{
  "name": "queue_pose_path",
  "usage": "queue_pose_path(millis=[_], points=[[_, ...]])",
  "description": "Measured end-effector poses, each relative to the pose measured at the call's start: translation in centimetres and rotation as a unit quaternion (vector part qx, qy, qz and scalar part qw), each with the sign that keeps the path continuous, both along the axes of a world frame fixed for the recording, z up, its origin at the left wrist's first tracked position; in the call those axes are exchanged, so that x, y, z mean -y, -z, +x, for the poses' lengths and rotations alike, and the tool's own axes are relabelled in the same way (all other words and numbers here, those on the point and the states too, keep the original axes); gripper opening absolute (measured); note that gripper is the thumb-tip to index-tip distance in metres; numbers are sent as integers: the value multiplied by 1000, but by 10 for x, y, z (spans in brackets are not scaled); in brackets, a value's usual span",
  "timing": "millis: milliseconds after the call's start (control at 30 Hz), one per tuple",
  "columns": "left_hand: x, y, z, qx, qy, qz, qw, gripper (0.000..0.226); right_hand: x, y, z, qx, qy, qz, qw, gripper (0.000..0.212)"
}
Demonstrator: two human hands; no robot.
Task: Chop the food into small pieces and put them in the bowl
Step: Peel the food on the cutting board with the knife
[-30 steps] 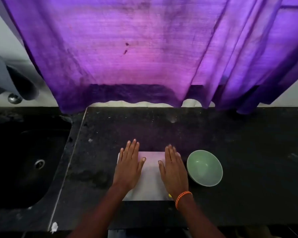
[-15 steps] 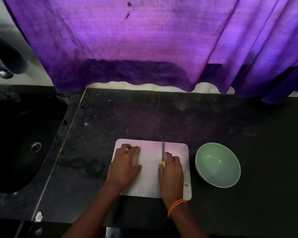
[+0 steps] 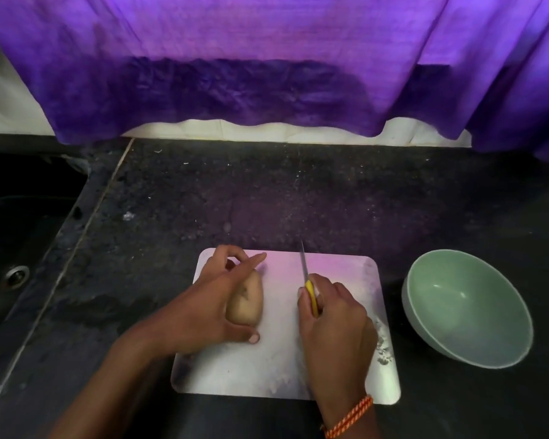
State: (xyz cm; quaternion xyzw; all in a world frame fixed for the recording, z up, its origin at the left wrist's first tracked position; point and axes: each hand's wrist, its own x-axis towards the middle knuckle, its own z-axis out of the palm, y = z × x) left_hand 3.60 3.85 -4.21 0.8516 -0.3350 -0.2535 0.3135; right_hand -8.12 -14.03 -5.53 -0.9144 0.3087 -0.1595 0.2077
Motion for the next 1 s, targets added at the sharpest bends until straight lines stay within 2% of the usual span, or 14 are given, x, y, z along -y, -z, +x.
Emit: queue_pose_path(millis=[167, 333, 433, 567, 767, 1000], points=[[9, 7, 7, 45, 2, -46, 998, 101, 2, 2, -1, 2, -8, -3, 1000, 27], [19, 13, 8, 114, 0, -74, 991, 92, 4, -4, -6, -27, -37, 1, 999, 39], [16, 13, 12, 121, 18, -71, 990, 92, 4, -2, -7, -35, -51, -12, 998, 27], [10, 12, 15, 103, 7, -65, 992, 88, 2, -3, -11, -37, -59, -18, 997, 23], [12, 11, 11, 91, -7, -96, 991, 76, -3, -9, -20, 45, -58, 3, 997, 14], [5, 25, -5, 90, -30, -160, 983, 72, -15, -9, -39, 76, -85, -28, 993, 12]])
